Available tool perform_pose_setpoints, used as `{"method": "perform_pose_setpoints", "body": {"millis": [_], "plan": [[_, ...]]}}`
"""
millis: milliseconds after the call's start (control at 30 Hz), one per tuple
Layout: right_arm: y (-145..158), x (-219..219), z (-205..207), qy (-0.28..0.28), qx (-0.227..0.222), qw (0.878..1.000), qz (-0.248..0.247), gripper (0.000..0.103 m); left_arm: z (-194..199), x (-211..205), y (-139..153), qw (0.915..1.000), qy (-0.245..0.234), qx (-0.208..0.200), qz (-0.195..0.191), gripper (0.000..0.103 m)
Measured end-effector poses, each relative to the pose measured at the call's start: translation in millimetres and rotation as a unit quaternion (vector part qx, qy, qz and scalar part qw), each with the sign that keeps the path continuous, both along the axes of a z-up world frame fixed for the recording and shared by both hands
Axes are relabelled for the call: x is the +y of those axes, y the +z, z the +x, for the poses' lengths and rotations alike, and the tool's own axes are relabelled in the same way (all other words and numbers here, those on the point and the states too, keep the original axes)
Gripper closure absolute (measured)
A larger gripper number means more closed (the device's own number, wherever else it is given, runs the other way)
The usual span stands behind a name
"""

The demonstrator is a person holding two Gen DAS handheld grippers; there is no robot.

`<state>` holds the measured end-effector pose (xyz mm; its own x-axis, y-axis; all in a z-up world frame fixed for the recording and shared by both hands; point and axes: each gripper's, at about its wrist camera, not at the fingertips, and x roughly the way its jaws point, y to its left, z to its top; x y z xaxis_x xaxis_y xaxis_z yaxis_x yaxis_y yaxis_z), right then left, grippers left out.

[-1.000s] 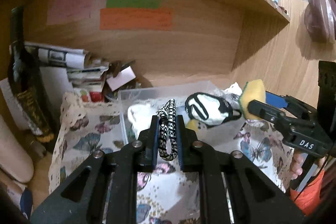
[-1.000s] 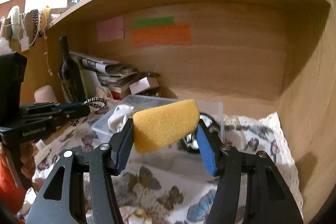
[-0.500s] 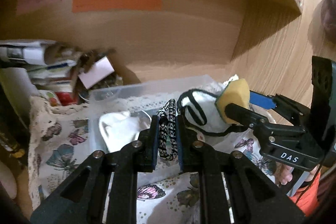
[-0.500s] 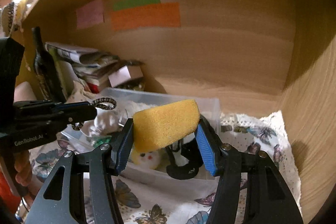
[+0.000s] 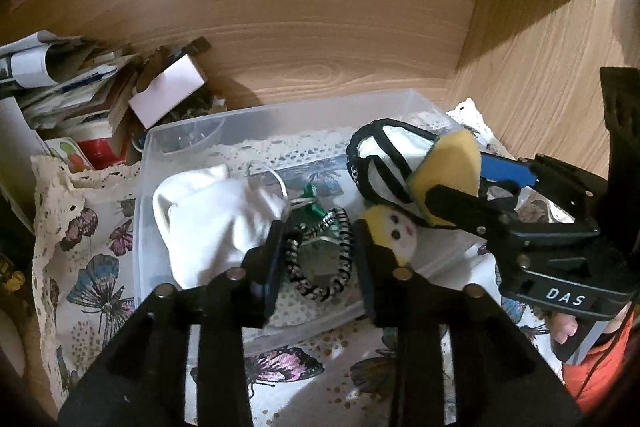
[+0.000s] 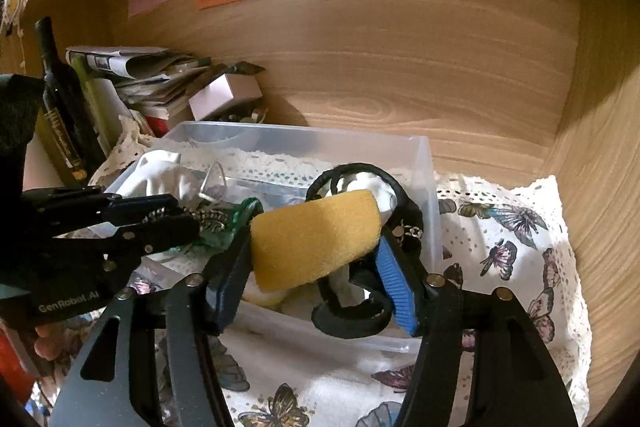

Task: Organize soft objects
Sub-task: 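Drop the braided cord into the clear box with the left tool while the right tool drops the sponge in, then grasp the bagged grey knit item with the left tool while the right tool grasps the floral scrunchie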

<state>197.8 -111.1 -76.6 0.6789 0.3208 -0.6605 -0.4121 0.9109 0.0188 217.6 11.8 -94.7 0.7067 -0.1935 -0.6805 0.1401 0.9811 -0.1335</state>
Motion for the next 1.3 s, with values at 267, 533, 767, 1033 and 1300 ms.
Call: {"method": "perform_pose_setpoints", "body": {"millis": [267,533,767,1033,1300], "plan": [[15.5,-2.4,-13.9,0.002,-0.023,1.0,0.007,0.026,-22.3,2.4,19.2,0.9995,-0.005,-0.029,-0.009,0.041],[49.7,-13.2,-51.1,-0.002,-0.085,0.996,0.022,0.022,-63.2,4.8,54.3,0.996,0.001,-0.09,-0.007,0.017],[61.0,-20.8,-90.4,-0.001,-0.12,0.992,0.034,0.018,-105.4,6.9,71.4,0.9913,0.012,-0.131,0.004,0.001],[41.0,-24.4,-120.5,-0.004,-0.105,0.994,0.04,0.017,-130.6,8.0,53.1,0.994,0.019,-0.108,0.003,0.0],[-5.5,-18.5,-134.4,0.003,-0.042,0.999,0.033,0.018,-137.1,10.6,13.0,0.9988,0.022,-0.044,-0.006,0.0]]}}
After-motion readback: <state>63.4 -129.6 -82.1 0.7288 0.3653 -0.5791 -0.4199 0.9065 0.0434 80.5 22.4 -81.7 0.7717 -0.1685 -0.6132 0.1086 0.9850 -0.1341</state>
